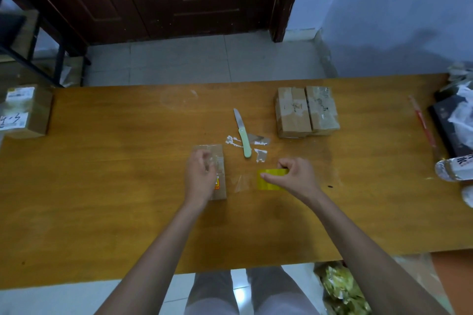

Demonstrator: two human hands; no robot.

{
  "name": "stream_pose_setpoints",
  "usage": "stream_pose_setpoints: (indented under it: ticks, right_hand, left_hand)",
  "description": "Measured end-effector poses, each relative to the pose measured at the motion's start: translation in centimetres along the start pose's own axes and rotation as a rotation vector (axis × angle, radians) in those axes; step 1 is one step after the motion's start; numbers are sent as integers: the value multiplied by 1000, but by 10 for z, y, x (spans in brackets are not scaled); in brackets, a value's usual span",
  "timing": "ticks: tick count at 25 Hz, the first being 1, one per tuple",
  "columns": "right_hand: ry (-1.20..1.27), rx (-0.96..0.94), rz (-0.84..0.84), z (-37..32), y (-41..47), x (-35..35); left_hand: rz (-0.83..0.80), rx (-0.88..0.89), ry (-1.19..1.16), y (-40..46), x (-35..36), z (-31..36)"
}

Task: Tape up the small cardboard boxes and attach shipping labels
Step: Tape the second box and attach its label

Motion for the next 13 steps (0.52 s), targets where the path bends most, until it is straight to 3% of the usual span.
stream_pose_setpoints:
  ticks: [5,10,13]
  right_hand:
    - [262,-23,4,-7,-15,-7]
    - [264,-55,23,-8,-22,-14]
    - [278,-53,25,-8,-26,-19]
  left_hand:
    - [-656,202,344,1,32,24]
    - [-818,238,655,7,57,40]
    - [-828,322,794,11,58,41]
Point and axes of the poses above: each hand's wrist, its own y-axis towards the middle knuckle, its own x-axis out of the palm, z = x × y, the point moved 2 cm from there along y, towards the middle knuckle, and after that the axes turned 2 degrees about -x, right-handed, at the moved point
